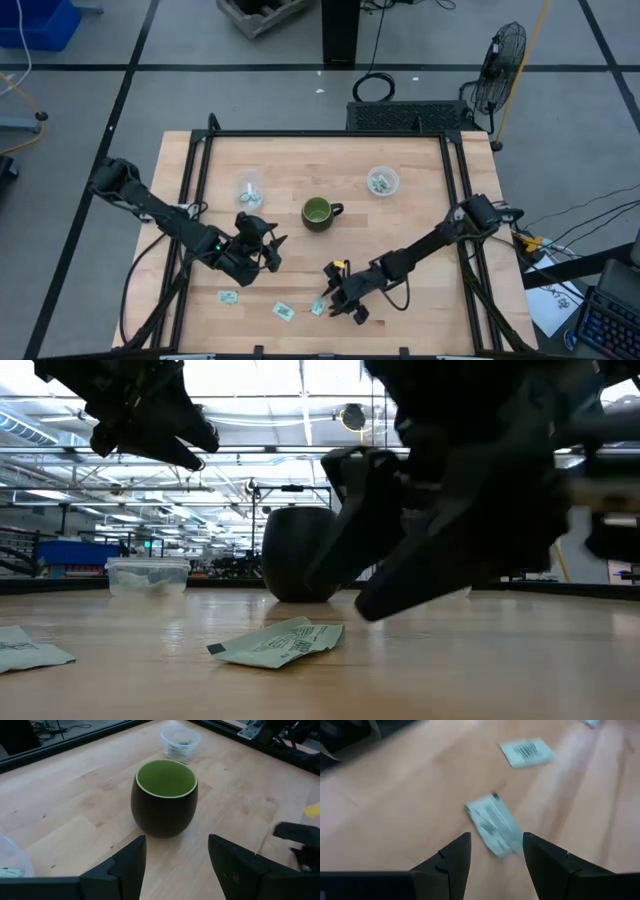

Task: Pick and place items into bin
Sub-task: Put the green stevia packet into the right transparent bin

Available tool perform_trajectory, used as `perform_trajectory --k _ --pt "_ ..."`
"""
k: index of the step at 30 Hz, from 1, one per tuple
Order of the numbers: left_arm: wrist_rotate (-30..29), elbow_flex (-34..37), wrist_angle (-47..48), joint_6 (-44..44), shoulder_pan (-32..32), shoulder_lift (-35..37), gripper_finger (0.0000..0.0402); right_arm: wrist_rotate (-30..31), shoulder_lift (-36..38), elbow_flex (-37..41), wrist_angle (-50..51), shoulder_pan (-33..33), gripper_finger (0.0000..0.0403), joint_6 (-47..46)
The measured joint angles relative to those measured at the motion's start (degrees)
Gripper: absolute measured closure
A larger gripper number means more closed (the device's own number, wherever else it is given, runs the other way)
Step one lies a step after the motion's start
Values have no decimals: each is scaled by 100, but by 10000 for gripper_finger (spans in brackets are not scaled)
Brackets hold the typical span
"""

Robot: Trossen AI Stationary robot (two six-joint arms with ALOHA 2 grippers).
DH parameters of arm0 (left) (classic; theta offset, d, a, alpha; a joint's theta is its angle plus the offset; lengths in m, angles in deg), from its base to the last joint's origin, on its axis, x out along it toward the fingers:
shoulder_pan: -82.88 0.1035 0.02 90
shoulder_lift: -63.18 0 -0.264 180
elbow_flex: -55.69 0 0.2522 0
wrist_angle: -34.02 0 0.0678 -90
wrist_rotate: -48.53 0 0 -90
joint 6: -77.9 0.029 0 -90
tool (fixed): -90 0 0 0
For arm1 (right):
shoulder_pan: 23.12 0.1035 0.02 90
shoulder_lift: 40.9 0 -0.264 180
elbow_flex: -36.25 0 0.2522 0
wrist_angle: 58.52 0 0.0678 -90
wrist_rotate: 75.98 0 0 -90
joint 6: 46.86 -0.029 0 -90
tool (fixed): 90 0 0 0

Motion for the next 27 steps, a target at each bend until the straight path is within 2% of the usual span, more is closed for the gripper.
perform_trajectory --k 2,13,22,27 --pt "2 0 -3 -11 1 0 181 192 -26 -1 88 -7 232 104" --pt "-3 0 -2 -1 0 0 181 294 -145 -10 -113 -3 232 246" --pt "-9 0 31 12 1 0 181 13 -311 -67 -47 -115 233 -179" --pt "-7 0 29 12 0 0 181 -346 -320 -64 -3 -233 268 -507"
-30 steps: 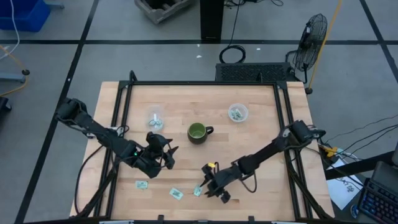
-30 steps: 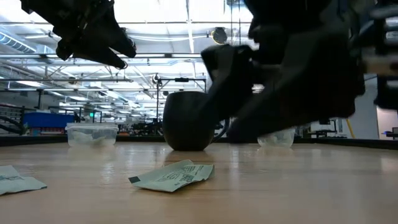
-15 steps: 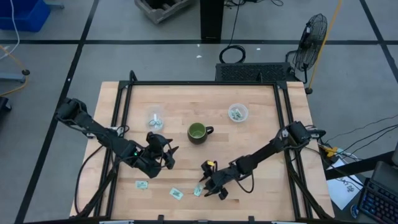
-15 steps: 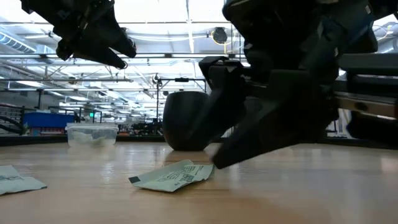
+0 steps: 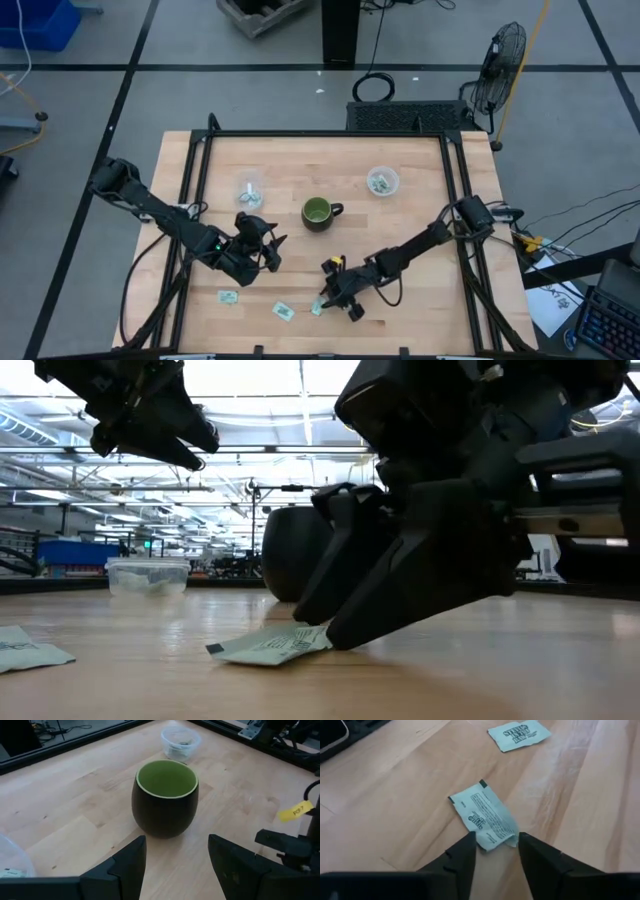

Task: Pick and place items into bin
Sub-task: Put the green stevia packet into the right transparent bin

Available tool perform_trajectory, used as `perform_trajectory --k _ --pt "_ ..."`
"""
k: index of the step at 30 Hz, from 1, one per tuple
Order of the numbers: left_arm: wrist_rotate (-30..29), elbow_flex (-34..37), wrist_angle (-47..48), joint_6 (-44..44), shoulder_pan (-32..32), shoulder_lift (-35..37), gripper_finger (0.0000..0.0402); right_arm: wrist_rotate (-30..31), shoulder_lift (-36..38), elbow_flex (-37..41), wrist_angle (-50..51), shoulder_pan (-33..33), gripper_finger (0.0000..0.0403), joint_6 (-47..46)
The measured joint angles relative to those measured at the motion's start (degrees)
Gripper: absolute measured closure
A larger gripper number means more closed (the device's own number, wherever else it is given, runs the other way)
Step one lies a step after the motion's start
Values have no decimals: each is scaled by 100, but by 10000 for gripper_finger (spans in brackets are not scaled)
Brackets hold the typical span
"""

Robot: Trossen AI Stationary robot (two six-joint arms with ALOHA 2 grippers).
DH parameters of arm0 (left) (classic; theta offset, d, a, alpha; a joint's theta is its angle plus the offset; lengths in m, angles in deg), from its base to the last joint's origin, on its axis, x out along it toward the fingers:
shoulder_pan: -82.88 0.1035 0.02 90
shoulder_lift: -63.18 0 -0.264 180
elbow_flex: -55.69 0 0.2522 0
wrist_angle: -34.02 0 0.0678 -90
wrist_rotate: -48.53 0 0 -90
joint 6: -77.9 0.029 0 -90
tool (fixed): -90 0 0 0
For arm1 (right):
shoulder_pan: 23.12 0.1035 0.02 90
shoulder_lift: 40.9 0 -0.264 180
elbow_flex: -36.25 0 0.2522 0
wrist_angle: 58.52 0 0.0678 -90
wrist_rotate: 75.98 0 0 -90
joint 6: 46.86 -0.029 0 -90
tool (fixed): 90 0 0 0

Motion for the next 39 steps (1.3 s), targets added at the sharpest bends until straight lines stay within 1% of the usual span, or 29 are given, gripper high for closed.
perform_trajectory --k 4,11,14,21,25,27,30,33,36,39 --pt "0 0 0 -2 0 0 181 -267 -2 3 46 -74 315 -180" --pt "-1 0 12 -9 0 0 181 -306 -9 11 -91 -73 387 -165" --pt "0 0 13 -9 0 0 181 -305 -9 11 -57 -91 399 -163" --pt "25 0 14 -17 2 0 181 -235 18 13 -105 -96 358 -480" --pt "46 0 15 -15 0 0 181 167 238 23 325 -109 327 -707" --pt "47 0 24 -15 0 0 181 222 366 24 354 -106 310 -769" --pt "48 0 21 -15 1 0 181 214 481 22 -115 11 284 -756" --pt "50 0 20 -15 0 0 181 171 437 22 -549 223 253 -663" --pt "50 0 20 -37 0 0 181 47 343 22 -631 342 219 -614" --pt "52 0 9 -48 1 0 181 42 217 22 -758 363 186 -892"
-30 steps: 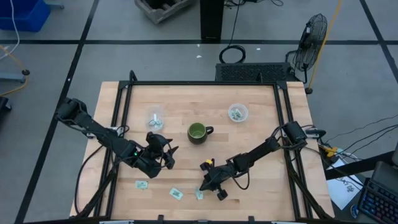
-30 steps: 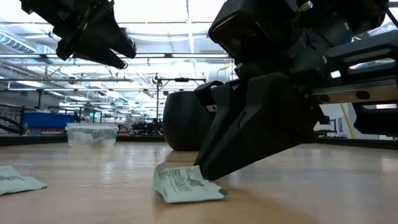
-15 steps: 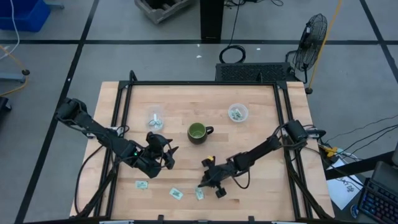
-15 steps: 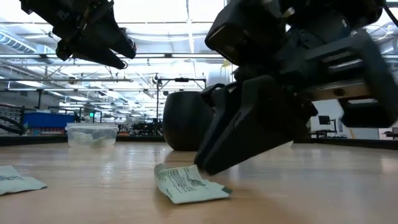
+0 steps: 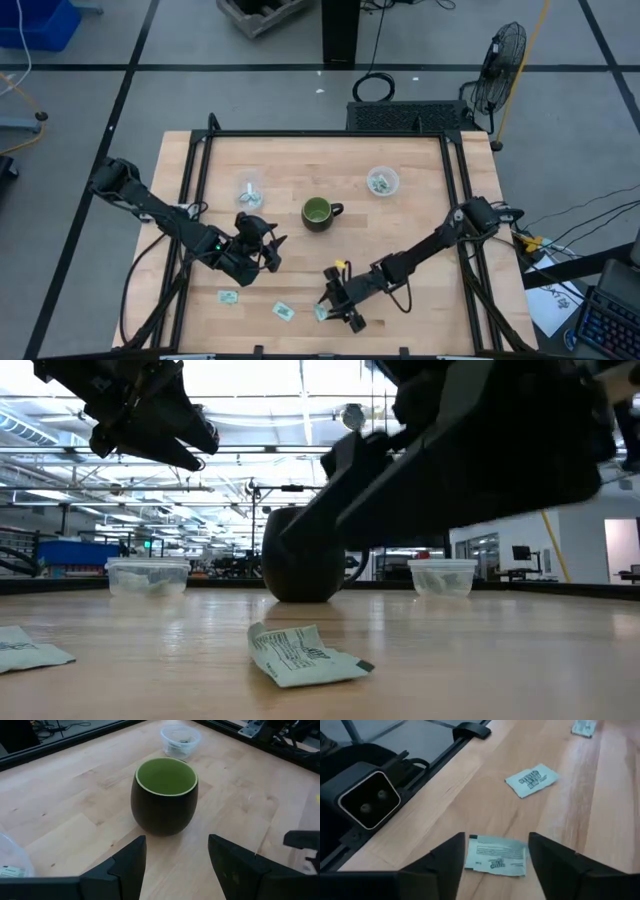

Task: Pick and place items into bin
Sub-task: Put the green stevia packet into the right transparent bin

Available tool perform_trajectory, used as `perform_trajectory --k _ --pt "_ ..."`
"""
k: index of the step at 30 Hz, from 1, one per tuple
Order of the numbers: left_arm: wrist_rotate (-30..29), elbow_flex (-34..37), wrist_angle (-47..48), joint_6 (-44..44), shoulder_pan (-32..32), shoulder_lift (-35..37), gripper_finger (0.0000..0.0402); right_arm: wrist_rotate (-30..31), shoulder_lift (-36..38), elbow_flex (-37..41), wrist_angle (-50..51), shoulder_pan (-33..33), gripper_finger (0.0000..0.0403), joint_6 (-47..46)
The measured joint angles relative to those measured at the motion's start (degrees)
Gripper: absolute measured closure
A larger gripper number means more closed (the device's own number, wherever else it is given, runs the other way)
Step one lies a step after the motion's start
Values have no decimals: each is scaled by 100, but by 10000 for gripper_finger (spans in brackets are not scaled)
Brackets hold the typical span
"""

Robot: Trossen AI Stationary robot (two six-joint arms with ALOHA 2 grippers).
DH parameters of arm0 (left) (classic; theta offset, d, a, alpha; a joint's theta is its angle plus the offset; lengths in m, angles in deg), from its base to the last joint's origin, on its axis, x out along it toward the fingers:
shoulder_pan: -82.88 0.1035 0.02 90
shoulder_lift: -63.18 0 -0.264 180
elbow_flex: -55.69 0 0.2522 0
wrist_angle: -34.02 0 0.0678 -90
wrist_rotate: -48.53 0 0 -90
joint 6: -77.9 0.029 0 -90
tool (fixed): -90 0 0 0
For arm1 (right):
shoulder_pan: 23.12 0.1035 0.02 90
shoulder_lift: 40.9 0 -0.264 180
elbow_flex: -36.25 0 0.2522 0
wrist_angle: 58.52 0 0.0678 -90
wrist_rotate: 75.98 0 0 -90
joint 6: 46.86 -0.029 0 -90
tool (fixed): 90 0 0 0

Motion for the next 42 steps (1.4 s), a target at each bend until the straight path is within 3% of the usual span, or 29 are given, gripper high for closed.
perform_trajectory --k 6,12,17,29,37,42 --pt "-7 0 0 1 0 0 181 -16 -542 -74 -738 73 140 24" --pt "-7 0 4 8 0 0 181 49 -725 -299 -220 23 131 140" --pt "-4 0 4 10 0 0 181 144 -712 -334 167 -62 164 20" --pt "7 0 2 -9 0 0 181 154 -708 -326 179 -129 296 125" --pt "7 0 -2 -11 0 0 181 275 -304 -299 461 -102 330 441" --pt "7 -1 -23 -31 0 0 181 893 165 -306 1005 -128 341 618"
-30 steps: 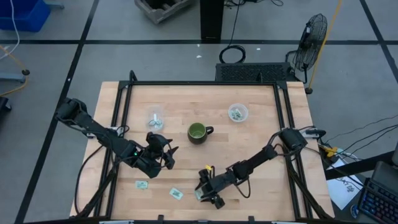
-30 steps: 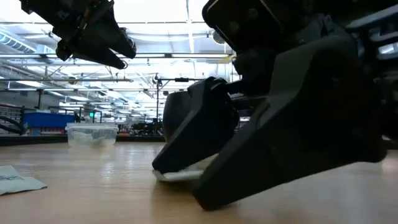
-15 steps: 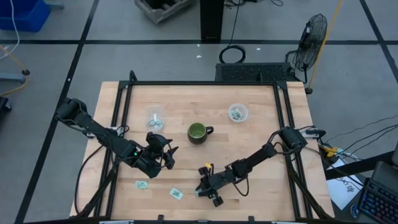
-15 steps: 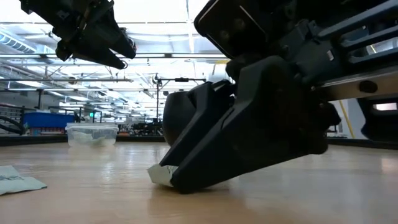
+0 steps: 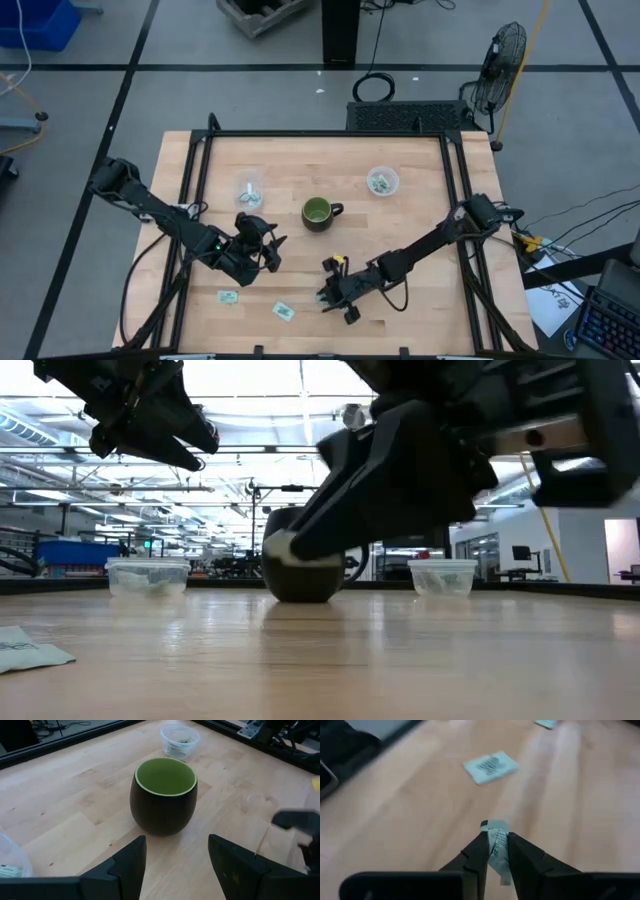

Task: Pick and place items into bin
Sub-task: Put the green stevia packet into the right transparent bin

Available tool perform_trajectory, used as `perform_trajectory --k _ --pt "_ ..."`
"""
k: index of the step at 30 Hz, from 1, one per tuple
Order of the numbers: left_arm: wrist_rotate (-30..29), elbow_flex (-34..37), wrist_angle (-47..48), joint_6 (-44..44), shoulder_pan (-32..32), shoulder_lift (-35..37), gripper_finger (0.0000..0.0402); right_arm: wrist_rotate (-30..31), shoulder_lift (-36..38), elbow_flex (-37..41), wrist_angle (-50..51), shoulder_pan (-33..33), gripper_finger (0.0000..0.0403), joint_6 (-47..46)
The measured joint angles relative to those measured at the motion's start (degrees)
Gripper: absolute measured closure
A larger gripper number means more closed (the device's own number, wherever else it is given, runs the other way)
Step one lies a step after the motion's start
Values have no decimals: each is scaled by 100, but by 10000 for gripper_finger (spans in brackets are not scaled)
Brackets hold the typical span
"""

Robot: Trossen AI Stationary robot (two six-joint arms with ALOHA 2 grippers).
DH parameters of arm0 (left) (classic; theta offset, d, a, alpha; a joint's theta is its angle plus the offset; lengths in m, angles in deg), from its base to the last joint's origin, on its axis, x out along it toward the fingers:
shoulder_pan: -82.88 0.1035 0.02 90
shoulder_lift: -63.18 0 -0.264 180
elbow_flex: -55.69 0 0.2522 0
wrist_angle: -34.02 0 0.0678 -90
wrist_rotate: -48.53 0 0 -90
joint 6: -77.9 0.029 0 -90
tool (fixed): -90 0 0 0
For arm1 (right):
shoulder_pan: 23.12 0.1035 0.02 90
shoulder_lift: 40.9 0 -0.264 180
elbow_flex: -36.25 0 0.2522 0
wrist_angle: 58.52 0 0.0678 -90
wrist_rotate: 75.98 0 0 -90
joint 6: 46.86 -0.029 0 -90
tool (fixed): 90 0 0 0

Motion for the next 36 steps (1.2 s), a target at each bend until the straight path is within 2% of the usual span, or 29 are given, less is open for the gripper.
perform_trajectory --k 3,10,13,16,24,27,31,36 --pt "0 -2 -15 0 0 0 181 601 359 0 601 -2 343 126" --pt "32 -2 -19 0 -1 0 181 2411 1621 0 2211 -25 344 381" --pt "33 -2 -19 0 -1 0 181 2979 2229 174 2500 -106 344 261" --pt "35 -2 -19 0 0 0 181 3296 2839 606 2463 -316 344 222" --pt "87 -2 -21 2 0 0 181 3293 4459 2116 1914 -1708 344 -600" --pt "90 -2 -21 13 15 0 181 2840 4859 2518 1726 -2417 344 -695" --pt "87 -2 -24 20 15 0 181 2358 4946 2837 1764 -3244 344 -858" --pt "62 -2 -60 33 59 0 181 1788 4713 3020 1781 -4132 344 -1183"
